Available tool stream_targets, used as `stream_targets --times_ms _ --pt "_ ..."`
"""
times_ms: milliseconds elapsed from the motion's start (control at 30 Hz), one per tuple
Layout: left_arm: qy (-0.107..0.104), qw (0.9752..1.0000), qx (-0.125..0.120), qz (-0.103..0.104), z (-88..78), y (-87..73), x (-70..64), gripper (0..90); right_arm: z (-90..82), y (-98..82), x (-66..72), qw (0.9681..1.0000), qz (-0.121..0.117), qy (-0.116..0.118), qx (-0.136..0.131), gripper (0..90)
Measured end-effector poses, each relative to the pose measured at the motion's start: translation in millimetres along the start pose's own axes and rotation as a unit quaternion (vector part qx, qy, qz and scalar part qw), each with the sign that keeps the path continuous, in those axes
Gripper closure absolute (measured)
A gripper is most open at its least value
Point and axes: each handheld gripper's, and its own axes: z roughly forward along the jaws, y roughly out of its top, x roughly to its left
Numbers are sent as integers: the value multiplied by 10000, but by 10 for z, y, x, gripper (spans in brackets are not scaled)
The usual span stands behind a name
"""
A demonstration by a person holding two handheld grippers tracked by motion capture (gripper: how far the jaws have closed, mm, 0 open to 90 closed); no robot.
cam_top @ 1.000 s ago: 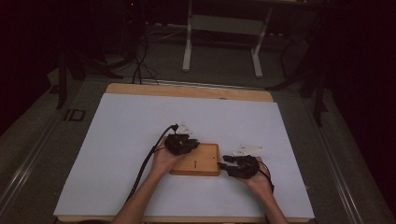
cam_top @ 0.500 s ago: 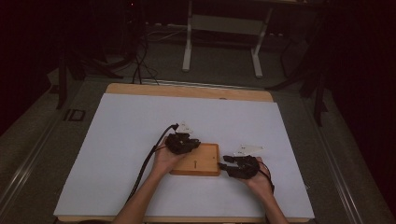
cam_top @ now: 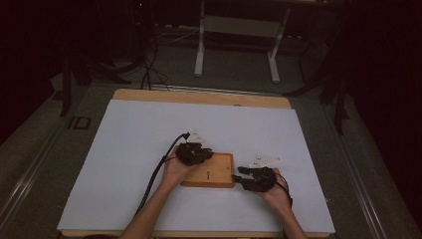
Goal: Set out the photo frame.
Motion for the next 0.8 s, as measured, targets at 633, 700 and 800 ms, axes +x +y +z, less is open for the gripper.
stream_targets --times_ms 633,700,800 --pt "-368 9989 109 -270 3 19 116 835 -3 -7 42 10000 -16 76 13 526" --pt "-385 9988 175 -262 6 39 123 836 -6 -7 50 10000 -42 53 24 504" --pt "-500 9980 201 -342 9 44 159 836 -8 -6 61 9998 -101 145 4 479"
